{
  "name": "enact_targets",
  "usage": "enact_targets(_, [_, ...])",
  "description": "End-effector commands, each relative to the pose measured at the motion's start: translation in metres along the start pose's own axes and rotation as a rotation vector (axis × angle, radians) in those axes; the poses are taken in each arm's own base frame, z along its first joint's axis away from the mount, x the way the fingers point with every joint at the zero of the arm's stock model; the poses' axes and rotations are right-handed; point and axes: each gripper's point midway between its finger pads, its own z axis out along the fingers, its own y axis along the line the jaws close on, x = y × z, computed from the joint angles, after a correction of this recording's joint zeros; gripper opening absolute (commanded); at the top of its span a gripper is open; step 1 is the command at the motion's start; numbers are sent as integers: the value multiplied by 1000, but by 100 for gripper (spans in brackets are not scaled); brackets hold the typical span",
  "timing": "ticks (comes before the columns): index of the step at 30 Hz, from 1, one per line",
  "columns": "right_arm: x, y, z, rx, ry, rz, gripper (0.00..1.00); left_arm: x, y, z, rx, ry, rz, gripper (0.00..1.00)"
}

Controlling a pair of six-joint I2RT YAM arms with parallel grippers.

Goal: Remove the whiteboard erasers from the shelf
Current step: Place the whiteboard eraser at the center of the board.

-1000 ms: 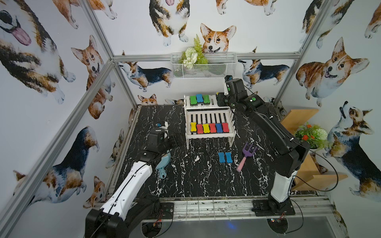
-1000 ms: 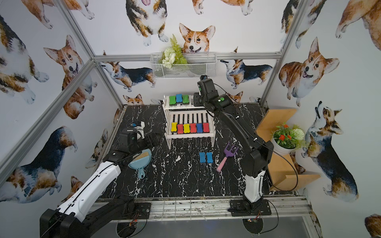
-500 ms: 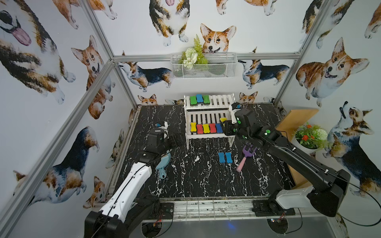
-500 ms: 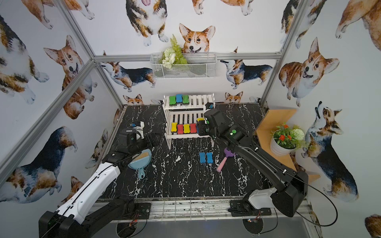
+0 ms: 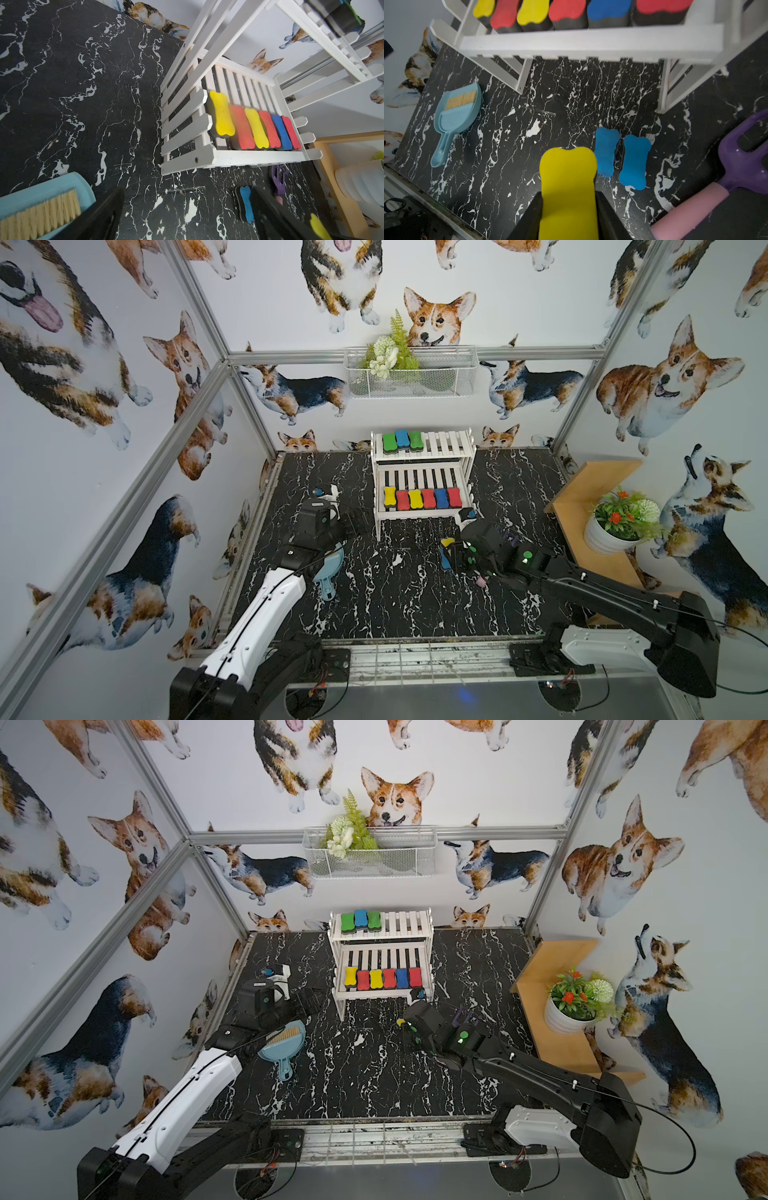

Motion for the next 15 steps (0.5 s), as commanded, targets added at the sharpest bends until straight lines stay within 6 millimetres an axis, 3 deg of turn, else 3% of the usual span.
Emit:
enact_targets(1, [-3, 10, 13, -37, -45, 56, 41, -2, -1, 0, 4, -11, 4, 99])
enact_targets(15, [4, 13, 80, 105, -26, 28, 38, -2, 0, 0, -4, -7, 2, 100])
